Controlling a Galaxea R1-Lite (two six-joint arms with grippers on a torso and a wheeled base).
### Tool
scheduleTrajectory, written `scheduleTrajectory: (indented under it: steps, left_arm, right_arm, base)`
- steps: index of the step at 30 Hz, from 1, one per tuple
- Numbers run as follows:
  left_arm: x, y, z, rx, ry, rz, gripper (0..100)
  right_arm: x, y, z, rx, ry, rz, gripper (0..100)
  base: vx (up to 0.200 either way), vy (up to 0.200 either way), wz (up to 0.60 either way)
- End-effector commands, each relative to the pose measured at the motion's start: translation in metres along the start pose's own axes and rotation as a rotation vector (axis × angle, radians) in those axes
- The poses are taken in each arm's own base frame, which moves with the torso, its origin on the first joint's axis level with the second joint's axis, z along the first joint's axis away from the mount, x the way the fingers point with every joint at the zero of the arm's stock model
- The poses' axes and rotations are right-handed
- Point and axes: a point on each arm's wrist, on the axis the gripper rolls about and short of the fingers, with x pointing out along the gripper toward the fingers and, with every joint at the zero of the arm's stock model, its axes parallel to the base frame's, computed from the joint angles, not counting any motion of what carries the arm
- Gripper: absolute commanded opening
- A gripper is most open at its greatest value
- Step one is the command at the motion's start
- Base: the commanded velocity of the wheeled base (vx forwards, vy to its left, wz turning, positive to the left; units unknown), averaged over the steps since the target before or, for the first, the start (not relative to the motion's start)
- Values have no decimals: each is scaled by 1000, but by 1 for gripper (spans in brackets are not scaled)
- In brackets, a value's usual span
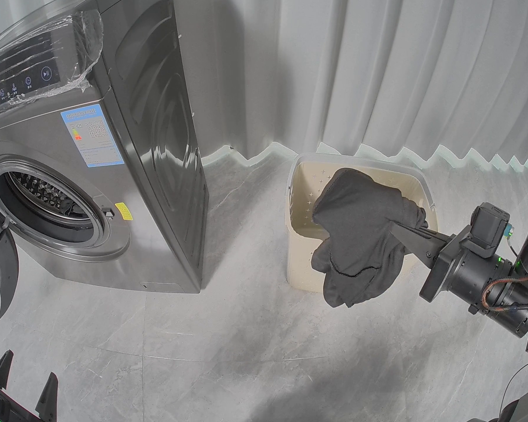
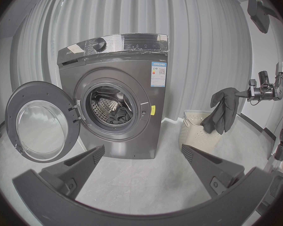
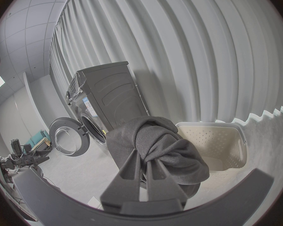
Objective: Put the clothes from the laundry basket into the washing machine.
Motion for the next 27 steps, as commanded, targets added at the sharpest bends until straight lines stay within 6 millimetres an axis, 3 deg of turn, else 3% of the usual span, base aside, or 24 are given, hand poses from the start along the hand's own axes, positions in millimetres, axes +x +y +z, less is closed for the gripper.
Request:
scheduleTrajectory:
  steps: [1, 25, 27]
  left_arm:
    - [0, 0, -4, -1, -2, 0, 100]
    - [0, 0, -5, -20, 0, 1, 100]
    - [0, 0, -5, -20, 0, 1, 100]
  right_arm:
    - [-4, 2, 4, 2, -21, 12, 0]
    - [-4, 3, 5, 4, -32, 37, 0]
    - [-4, 2, 5, 2, -33, 34, 0]
  base:
    - [0, 200, 0]
    - [0, 200, 0]
    - [0, 0, 0]
